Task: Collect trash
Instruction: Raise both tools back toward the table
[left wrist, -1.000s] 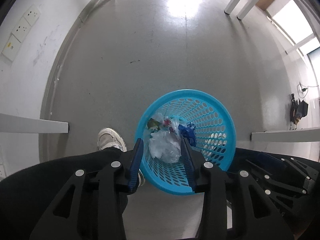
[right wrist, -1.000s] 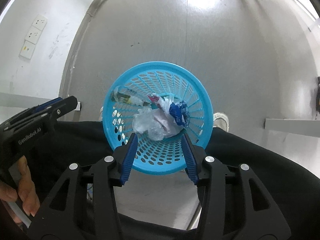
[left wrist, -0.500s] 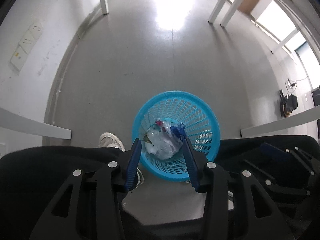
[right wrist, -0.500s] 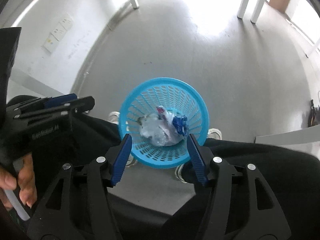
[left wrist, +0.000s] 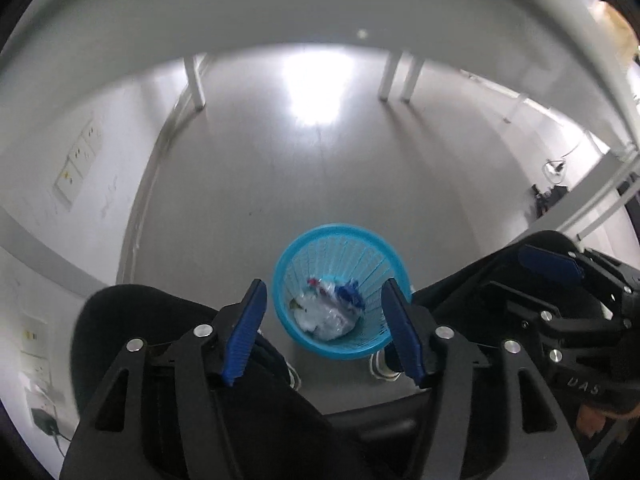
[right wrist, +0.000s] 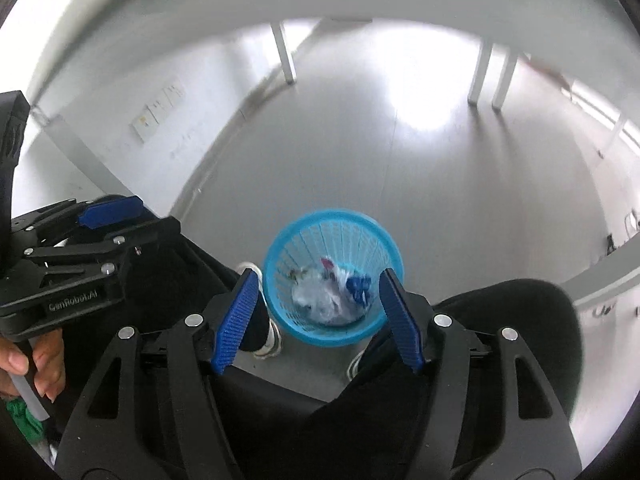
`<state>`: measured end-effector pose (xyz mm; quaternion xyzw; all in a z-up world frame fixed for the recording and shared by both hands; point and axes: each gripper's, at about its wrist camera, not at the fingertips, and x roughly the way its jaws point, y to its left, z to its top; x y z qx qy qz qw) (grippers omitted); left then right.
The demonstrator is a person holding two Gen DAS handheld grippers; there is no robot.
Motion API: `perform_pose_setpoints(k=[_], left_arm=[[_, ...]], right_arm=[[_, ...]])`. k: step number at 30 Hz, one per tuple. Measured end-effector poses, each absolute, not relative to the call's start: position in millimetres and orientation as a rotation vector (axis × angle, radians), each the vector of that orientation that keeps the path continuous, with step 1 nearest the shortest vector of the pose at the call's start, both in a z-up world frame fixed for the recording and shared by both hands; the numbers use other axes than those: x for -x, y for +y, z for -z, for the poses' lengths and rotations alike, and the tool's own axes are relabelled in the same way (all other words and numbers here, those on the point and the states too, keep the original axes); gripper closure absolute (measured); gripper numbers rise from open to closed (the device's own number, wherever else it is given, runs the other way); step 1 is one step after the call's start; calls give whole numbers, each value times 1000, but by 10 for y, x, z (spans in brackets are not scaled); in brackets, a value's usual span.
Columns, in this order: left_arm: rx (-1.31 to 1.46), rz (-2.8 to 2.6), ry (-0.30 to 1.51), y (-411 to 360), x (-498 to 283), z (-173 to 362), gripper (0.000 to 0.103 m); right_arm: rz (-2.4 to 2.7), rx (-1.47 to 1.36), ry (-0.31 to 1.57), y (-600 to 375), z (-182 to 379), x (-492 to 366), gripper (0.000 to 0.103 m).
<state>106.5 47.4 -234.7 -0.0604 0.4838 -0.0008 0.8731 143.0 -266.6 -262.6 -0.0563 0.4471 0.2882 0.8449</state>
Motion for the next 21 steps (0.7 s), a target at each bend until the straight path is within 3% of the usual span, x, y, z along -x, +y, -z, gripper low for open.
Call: perform_pose_setpoints(k=[10, 14, 21], left_arm=[[33, 22, 779, 423, -502, 1595, 23], [62, 38, 697, 482, -422, 1321, 8], [77, 25, 613, 490, -495, 1029, 6]], right_arm=[[-601, 96, 731, -3000, 1902, -954, 34], [-573, 86, 644, -3122, 1593, -867, 29], [-549, 69, 530, -3201, 1177, -907, 19]])
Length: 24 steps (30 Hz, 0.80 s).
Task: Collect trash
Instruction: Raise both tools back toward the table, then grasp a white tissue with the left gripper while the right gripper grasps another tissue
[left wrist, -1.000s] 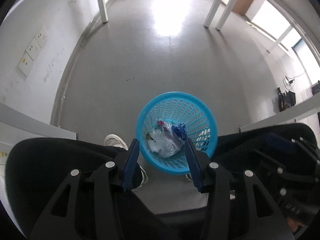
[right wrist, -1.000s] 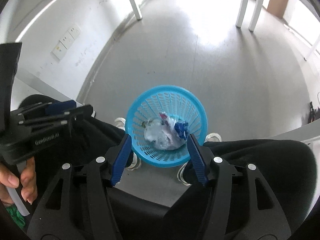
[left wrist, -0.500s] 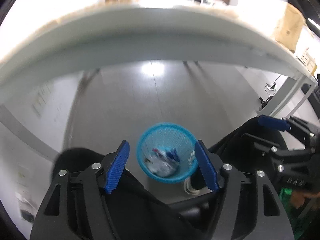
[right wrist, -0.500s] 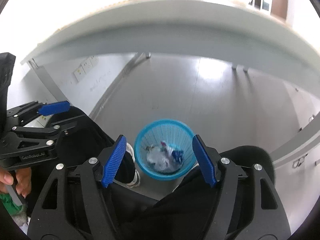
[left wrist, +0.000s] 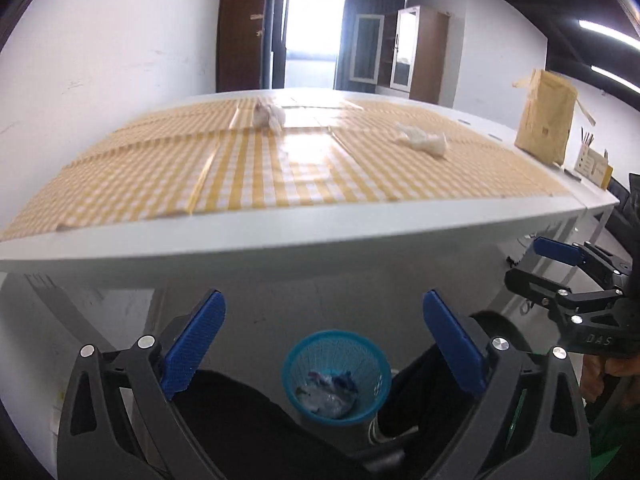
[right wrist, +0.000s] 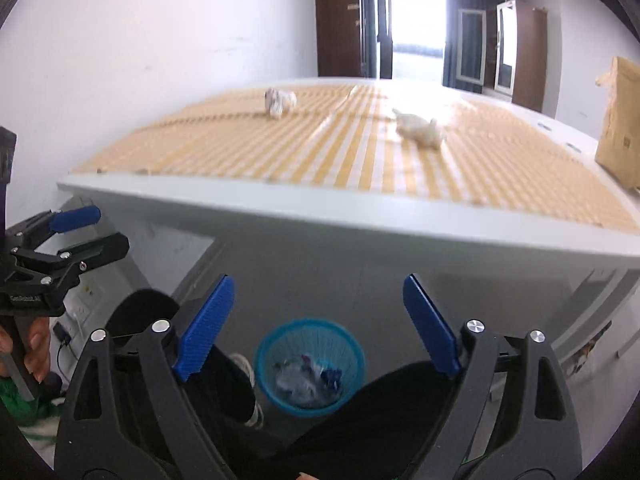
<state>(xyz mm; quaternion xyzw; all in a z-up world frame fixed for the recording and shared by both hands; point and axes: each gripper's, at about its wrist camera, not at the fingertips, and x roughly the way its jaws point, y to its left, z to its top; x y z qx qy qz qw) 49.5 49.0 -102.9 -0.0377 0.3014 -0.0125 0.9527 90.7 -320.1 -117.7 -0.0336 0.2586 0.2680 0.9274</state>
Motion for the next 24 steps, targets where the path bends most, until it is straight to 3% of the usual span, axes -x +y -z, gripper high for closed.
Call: perform_pose_setpoints(k=[7, 24], left_arm=[[112, 15, 594, 620, -717, 816, 6], [174, -8, 602, 984, -1677, 566, 6]], right_arm=[[-537, 34, 492, -3207, 960, -1109, 11], [-499, 1, 513, -3148, 760, -2103, 10]])
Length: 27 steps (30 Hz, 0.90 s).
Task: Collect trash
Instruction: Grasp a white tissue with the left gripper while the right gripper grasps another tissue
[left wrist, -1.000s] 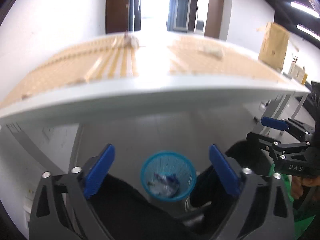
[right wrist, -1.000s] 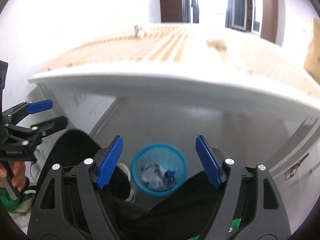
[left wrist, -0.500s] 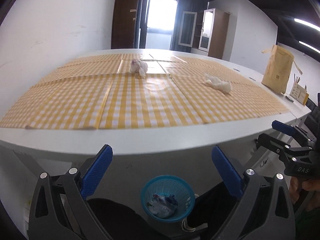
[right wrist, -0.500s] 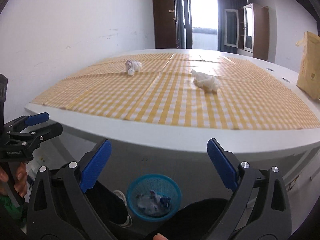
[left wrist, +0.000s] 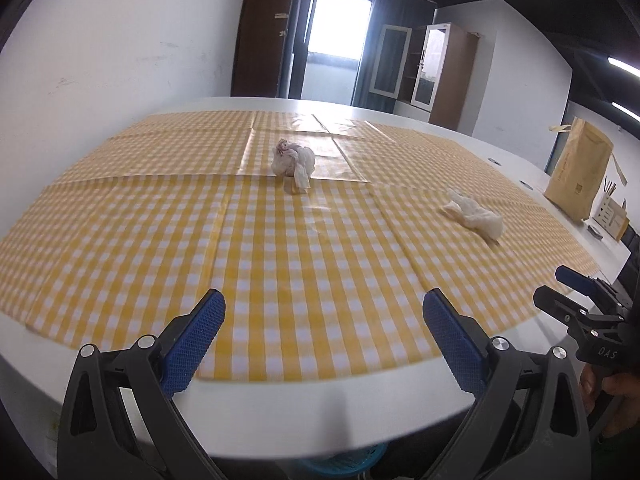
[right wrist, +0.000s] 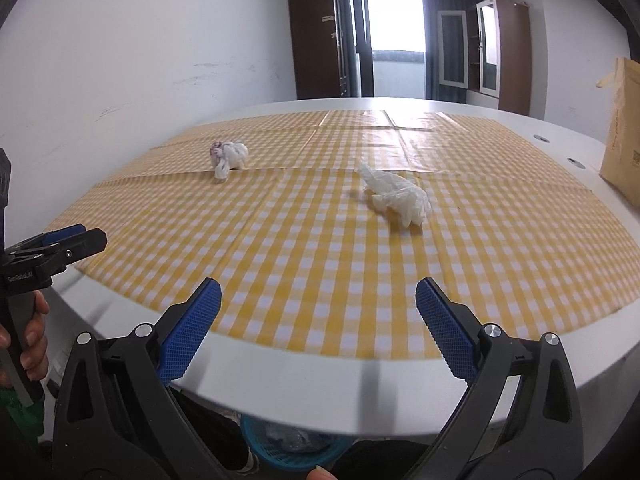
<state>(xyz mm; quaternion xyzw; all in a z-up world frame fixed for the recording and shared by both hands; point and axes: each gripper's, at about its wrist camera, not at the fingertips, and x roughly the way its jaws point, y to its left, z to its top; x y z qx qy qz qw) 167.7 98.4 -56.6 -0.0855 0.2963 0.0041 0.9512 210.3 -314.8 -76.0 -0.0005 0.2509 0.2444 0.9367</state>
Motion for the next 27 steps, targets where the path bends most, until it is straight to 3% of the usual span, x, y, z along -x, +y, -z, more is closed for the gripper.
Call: perform_pose_setpoints(k=[14, 25, 27], left_arm=[[246, -4, 755, 1209, -2726, 619, 6], [250, -93, 824, 1443, -3704, 643, 8], [265, -103, 834, 1490, -3813, 650, 12]], right_arm=[[-511, 52, 631, -3057, 671, -2895, 11], [-500, 50, 742, -3023, 645, -3560, 20], [-484, 61, 750, -3017, 641, -3644, 21]])
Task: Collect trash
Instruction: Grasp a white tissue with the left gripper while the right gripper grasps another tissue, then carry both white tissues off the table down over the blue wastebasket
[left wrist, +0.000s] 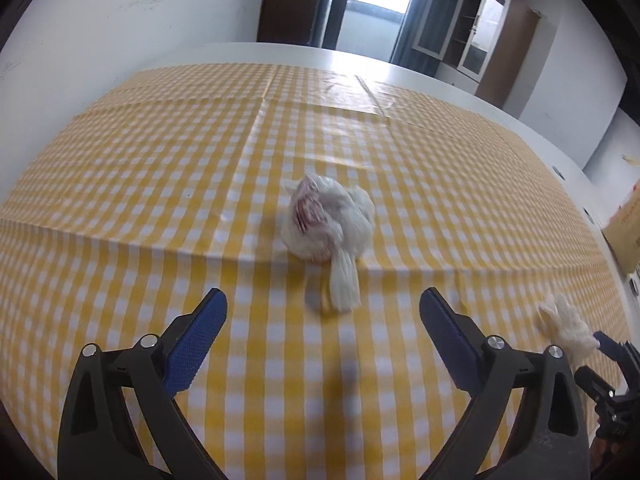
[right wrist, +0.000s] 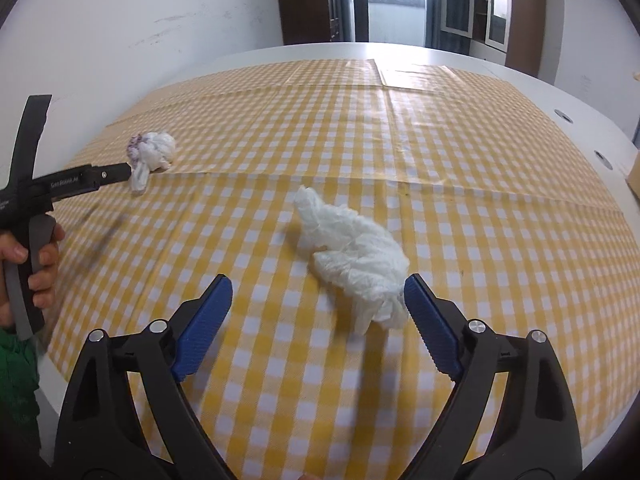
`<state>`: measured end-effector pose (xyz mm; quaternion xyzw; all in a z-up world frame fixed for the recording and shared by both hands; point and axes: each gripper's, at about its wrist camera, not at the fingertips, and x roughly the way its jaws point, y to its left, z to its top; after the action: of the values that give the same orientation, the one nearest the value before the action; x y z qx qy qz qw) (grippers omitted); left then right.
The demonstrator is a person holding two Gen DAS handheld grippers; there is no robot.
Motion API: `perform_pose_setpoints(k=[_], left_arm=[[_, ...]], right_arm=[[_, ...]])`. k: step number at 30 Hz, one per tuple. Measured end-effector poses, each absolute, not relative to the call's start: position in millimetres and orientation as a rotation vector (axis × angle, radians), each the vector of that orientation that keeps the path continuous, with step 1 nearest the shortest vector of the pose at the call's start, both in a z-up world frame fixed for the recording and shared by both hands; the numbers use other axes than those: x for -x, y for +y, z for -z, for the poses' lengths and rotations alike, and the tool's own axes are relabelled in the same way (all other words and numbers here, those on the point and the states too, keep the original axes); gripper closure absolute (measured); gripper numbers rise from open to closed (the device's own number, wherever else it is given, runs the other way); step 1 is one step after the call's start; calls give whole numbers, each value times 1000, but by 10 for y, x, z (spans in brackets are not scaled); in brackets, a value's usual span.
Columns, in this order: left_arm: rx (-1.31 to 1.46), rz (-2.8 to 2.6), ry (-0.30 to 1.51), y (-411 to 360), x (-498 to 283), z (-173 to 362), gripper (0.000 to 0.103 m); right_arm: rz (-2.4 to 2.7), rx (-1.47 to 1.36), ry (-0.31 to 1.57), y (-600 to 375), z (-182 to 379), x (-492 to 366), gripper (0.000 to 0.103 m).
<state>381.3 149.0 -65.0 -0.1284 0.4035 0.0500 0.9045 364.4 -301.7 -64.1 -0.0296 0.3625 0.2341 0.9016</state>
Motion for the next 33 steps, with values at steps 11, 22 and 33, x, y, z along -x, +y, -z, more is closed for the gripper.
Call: perform_pose_setpoints(k=[11, 22, 33], left_arm=[[256, -74, 861, 1486, -4014, 788, 48], [208, -6, 734, 1335, -3762, 622, 96], [172, 29, 636, 1113, -3082, 330, 97]], right_arm=[[-498, 78, 805, -2938, 728, -3913, 55], [-509, 3, 784, -3077, 733, -3696, 90], [-540, -10, 711, -3264, 724, -3033, 91]])
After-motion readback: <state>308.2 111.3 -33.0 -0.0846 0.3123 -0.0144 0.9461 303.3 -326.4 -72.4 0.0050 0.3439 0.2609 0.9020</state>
